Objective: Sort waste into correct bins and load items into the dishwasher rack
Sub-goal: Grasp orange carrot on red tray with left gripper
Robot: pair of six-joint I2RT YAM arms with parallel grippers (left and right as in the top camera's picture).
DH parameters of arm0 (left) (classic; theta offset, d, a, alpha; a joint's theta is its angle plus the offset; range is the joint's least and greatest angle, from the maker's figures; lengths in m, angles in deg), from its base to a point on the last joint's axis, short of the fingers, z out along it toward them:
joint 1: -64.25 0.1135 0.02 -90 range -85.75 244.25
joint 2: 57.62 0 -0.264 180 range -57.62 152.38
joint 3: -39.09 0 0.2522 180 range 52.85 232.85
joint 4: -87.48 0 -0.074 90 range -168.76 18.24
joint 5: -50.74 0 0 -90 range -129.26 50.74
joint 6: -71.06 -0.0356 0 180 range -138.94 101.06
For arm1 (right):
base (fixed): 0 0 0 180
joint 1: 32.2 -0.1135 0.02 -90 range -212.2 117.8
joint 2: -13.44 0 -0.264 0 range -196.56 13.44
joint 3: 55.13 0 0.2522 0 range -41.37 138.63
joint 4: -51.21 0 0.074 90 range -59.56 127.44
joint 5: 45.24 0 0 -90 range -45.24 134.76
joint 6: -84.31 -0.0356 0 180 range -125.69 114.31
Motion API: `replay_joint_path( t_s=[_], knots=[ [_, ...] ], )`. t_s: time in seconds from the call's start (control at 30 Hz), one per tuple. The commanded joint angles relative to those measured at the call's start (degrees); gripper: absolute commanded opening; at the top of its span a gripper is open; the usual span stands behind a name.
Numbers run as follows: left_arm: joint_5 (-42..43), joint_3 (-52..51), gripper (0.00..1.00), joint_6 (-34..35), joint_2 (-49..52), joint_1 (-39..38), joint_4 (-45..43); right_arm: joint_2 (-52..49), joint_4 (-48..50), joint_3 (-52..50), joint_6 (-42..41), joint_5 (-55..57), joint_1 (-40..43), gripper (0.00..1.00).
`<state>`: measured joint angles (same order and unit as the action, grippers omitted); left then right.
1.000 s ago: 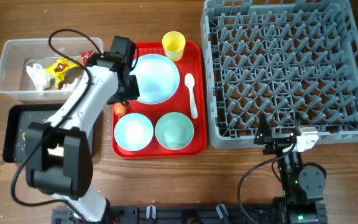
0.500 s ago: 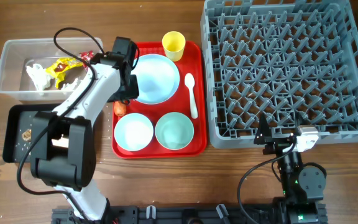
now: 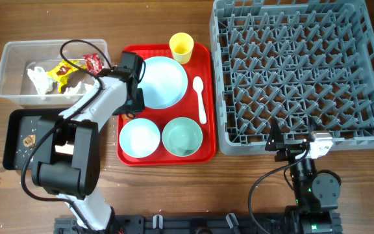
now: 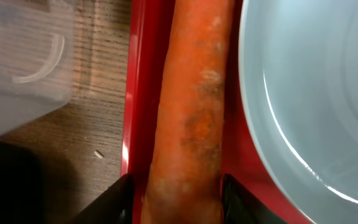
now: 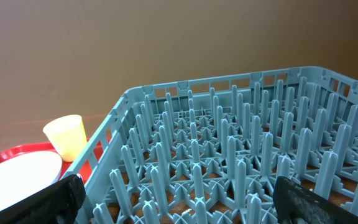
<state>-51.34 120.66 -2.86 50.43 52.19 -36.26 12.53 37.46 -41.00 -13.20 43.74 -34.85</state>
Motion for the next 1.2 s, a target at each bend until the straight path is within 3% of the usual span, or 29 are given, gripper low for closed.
replay_joint_path(
  t_s=[0.0, 0.2, 0.47, 1.17],
  knots=[
    [-0.6, -1.3, 0.44, -0.9, 0.6, 0.3, -0.6, 0.1, 0.3, -0.1, -0.4, 0.6, -0.1, 1.0],
    [-0.6, -1.3, 0.4, -0.9, 0.6, 0.3, -0.7, 0.1, 0.3, -0.1, -0.4, 0.6, -0.1, 1.0],
    [-0.7, 0.4, 0.25, -0.9, 0.5, 0.3, 0.7, 0.1, 0.3, -0.1, -0.4, 0.6, -0.1, 1.0],
    [-0.2, 0.7, 0.17, -0.9, -8.5, 0.3, 2.0, 0.1, 0.3, -0.1, -0.4, 0.6, -0.1, 1.0]
  ],
)
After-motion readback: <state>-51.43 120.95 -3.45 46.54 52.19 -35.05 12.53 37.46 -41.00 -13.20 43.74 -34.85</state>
